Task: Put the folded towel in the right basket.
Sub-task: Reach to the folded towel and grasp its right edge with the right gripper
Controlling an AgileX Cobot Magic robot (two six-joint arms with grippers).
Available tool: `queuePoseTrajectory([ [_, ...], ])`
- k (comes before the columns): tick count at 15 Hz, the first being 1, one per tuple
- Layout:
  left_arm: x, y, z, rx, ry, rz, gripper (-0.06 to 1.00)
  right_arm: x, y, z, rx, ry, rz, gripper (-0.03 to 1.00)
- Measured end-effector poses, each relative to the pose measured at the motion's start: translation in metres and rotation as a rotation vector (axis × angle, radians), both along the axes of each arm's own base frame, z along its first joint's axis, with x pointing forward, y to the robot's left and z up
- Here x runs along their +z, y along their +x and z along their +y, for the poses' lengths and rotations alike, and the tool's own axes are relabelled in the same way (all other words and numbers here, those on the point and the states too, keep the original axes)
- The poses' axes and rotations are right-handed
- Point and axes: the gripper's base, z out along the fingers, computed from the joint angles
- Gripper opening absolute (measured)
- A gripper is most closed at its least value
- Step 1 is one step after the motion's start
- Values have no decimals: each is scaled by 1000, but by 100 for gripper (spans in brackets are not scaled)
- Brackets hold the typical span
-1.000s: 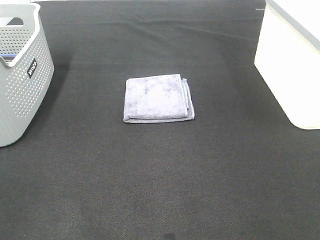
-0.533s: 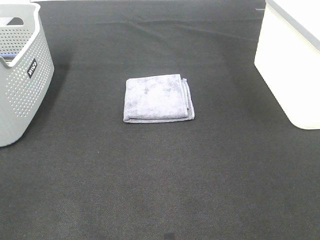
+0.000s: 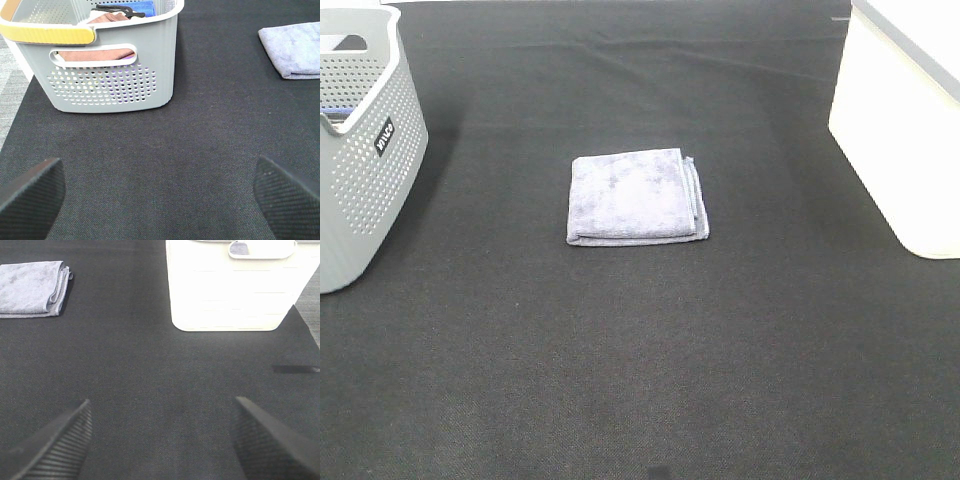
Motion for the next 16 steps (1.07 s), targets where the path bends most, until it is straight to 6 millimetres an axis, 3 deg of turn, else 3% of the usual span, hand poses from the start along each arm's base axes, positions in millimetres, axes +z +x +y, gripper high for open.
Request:
queuePoseTrajectory([
  [12, 0, 0, 0, 0, 0, 0, 97, 0, 0, 0, 0, 0, -1, 73],
  [14, 0, 0, 0, 0, 0, 0, 97, 5, 7, 0, -2, 1, 5, 73],
  [16, 0, 0, 0, 0, 0, 0, 97, 18, 27, -1, -5, 7, 22, 73],
])
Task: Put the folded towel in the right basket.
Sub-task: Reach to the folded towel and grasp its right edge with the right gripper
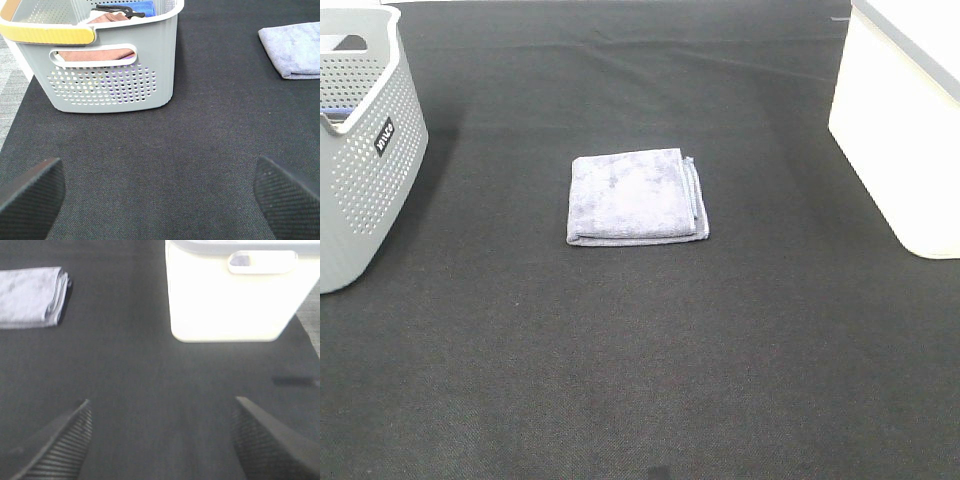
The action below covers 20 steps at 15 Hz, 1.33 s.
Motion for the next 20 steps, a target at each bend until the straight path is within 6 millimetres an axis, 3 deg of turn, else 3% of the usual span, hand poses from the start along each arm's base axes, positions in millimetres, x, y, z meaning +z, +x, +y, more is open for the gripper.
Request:
queuePoseTrajectory([
  [3, 0, 0, 0, 0, 0, 0, 97, 25, 46, 1, 0, 30, 31, 73],
  [5, 0, 0, 0, 0, 0, 0, 97, 45, 95, 0, -5, 38, 106, 73],
  [6, 0, 0, 0, 0, 0, 0, 97, 45, 95, 0, -5, 38, 106, 73],
  [11, 0, 0, 0, 0, 0, 0, 97, 74, 203, 1, 4, 73, 251, 73],
  [12, 0, 0, 0, 0, 0, 0, 97, 81, 234, 1, 18, 72, 287, 73],
  [15, 0, 0, 0, 0, 0, 0, 97, 89, 290, 6, 70, 100, 366, 73],
  [18, 0, 0, 0, 0, 0, 0, 97, 76, 343, 16, 137, 180, 481, 73],
  [20, 0, 0, 0, 0, 0, 0, 97, 63, 370, 36, 192, 159, 521, 73],
])
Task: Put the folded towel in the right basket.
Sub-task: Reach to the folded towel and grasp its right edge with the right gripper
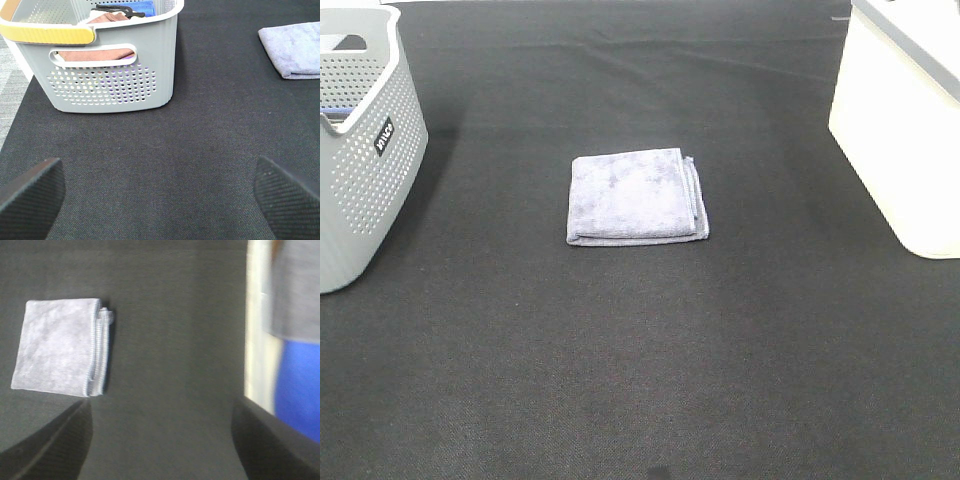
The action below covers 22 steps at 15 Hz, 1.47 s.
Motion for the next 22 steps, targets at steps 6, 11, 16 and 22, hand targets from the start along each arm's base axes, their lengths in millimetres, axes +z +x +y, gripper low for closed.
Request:
queuePoseTrajectory([
  [6, 0, 0, 0, 0, 0, 0, 97, -79, 54, 83, 169, 34, 150, 73],
  [11, 0, 0, 0, 0, 0, 0, 97, -154, 91, 98, 162, 114, 271, 73],
  [16, 0, 0, 0, 0, 0, 0, 97, -201, 108, 106, 206, 138, 369, 73],
  [22, 0, 0, 0, 0, 0, 0, 97, -251, 117, 115, 247, 210, 434, 73],
])
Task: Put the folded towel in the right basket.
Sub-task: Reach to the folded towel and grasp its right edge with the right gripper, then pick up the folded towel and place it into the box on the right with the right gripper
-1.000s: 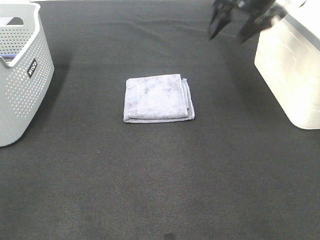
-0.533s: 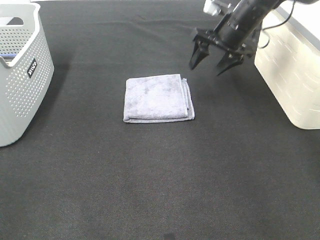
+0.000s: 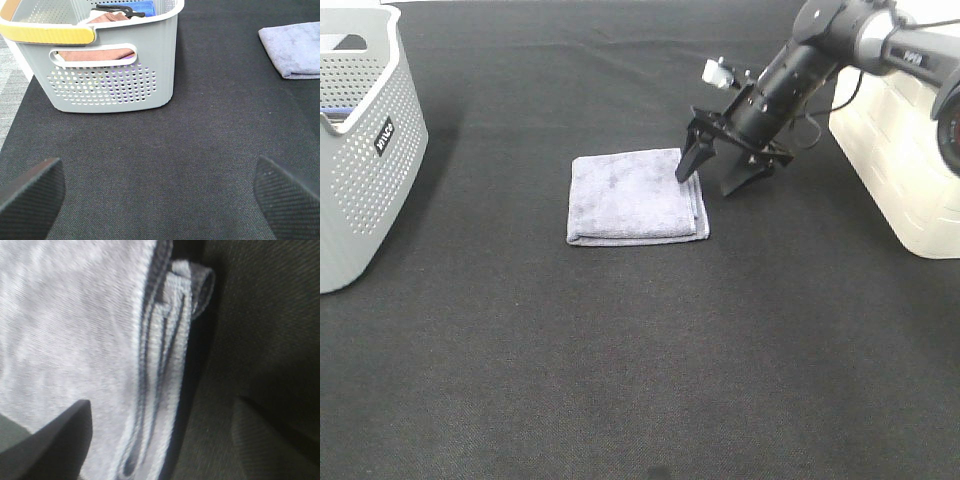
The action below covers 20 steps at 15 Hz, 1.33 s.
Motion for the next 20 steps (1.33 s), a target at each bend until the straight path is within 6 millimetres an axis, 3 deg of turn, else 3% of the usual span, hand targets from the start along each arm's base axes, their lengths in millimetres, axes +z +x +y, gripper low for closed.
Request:
queuePoseTrajectory([
  [5, 0, 0, 0, 0, 0, 0, 97, -10, 0, 5, 22, 68, 9, 72],
  [9, 0, 0, 0, 0, 0, 0, 97, -15, -4, 20, 48, 110, 22, 53],
  [10, 0, 0, 0, 0, 0, 0, 97, -15, -4, 20, 48, 110, 22, 53],
  [13, 0, 0, 0, 0, 0, 0, 97, -16, -5, 24, 52, 105, 16, 31],
  [15, 0, 0, 0, 0, 0, 0, 97, -17, -4, 23, 51, 100, 14, 6],
  [18, 0, 0, 0, 0, 0, 0, 97, -17, -4, 23, 52, 97, 13, 6],
  [19, 0, 0, 0, 0, 0, 0, 97, -12, -4, 22, 56, 89, 1, 6],
  [20, 0, 0, 0, 0, 0, 0, 97, 6, -3, 20, 68, 67, -42, 6],
])
